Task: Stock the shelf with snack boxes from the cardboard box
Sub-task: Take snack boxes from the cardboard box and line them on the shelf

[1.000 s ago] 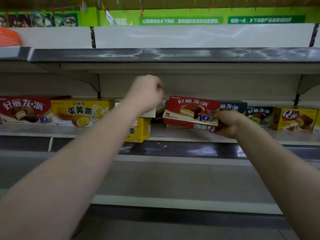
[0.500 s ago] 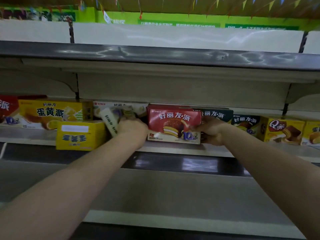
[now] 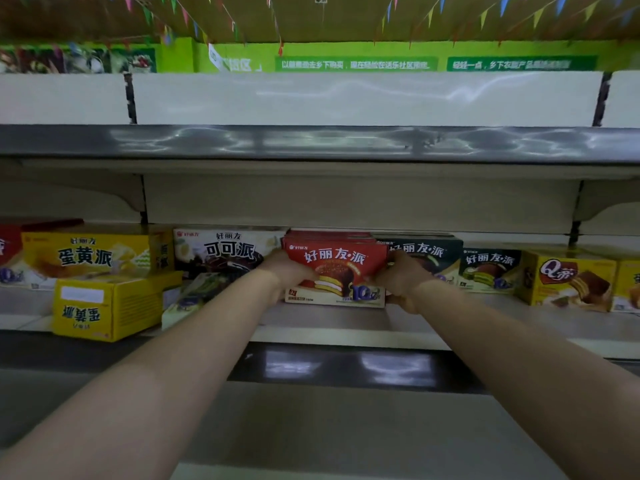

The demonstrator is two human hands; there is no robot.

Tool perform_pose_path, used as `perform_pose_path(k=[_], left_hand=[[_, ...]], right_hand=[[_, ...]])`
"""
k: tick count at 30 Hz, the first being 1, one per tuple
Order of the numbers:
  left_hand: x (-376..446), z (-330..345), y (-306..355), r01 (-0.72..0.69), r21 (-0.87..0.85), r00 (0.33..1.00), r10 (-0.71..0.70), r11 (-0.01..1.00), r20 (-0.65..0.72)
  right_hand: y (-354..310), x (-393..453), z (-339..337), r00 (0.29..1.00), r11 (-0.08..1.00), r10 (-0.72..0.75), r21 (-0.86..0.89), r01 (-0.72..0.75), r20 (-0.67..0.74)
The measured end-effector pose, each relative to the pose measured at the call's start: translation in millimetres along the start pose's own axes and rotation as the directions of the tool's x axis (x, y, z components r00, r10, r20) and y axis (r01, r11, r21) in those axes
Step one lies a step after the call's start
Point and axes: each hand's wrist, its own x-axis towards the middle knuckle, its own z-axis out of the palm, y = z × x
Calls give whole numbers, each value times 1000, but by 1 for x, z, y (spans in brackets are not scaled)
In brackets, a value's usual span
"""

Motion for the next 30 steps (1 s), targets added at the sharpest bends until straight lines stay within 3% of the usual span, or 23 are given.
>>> perform_pose_path(k=[2,5,17,20,22,25,28,30], left_hand=[[7,-2,4,21,-55,1000,-22,998,-20],[12,-1,3,1,74,1000,0,997,-16],[27,-2,-10,-30,90,997,36,995,-71],[18,3,-8,-45,216,995,63,975,-78],[8,2,0,-33,325,988,80,945,-130],[-11,-12,13,-47,482,977,140,875,-159],[-44,-44,21,-151,574,945,288,805,-156],[-65,-68,18,-185,619,934,332,764,-131]], right_hand=[[3,6,1,1000,1000,12,5,-12,-10],[8,15,8,1000,1000,13,21,-12,-21],[4,24,40,984,998,-7,60,18,-177],[-1,19,43,958,994,102,56,-90,-267],[-8,12,42,941,997,40,-47,-59,-335],[-24,-17,50,936,989,41,150,13,-349],[-38,-41,56,797,996,-63,14,89,-601],[-52,-50,72,747,987,-121,2,162,-654]])
